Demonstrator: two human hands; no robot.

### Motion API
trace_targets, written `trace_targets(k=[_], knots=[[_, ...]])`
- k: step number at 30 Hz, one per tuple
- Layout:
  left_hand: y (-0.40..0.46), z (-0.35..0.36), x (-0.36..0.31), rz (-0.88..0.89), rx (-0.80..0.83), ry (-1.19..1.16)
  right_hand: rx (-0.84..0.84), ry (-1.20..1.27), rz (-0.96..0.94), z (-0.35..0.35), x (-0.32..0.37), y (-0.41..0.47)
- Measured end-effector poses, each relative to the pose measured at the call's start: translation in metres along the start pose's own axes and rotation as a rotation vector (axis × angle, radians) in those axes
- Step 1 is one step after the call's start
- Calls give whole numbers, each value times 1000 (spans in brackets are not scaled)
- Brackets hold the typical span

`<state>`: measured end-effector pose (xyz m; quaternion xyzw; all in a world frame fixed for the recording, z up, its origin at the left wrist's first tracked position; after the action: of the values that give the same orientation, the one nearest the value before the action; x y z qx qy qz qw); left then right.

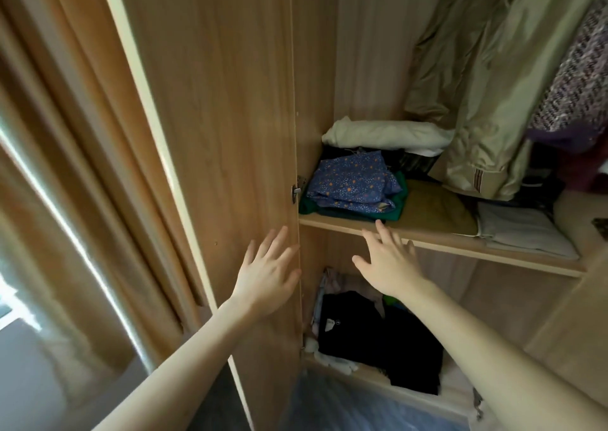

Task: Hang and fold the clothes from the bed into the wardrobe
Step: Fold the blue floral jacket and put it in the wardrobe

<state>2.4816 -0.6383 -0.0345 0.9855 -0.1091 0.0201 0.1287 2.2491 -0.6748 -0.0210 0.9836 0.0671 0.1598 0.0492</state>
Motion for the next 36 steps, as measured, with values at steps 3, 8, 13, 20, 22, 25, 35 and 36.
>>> trace_targets(k=[3,8,13,20,22,25,35,36], knots=[[-23,-14,9,-3,-99,0,-3,0,-11,-6,14,-16],[-54,-32,25,-17,-299,-1,-13,-9,-42,-10,33,-30],[-81,-53,38,-131,-463,-14,-13,-4,-54,-10,39,-39],[-78,-58,70,-595,-618,-643,-23,-6,-36,-25,28,-56],[-69,-64,67,-617,-562,-831,-34,-10,-33,-32,23,-61],[-68,-67,68,-696,-624,-886,-53,-18,-22,-41,13,-68],[-55,-62,28,-573,-621,-669,-92,-24,72,-67,-32,-87],[-53,-63,20,-533,-612,-663,-94,-24,86,-71,-39,-88]])
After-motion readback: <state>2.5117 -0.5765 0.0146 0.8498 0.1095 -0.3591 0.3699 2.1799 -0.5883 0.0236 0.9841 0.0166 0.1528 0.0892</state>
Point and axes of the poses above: each hand's wrist, its own y-axis towards the middle knuckle, its own z-axis out of the palm, x = y × z, the point moved 4 cm from there along y, towards the middle knuckle, and after that the axes turned 10 degrees about y, right-handed, at the moved point
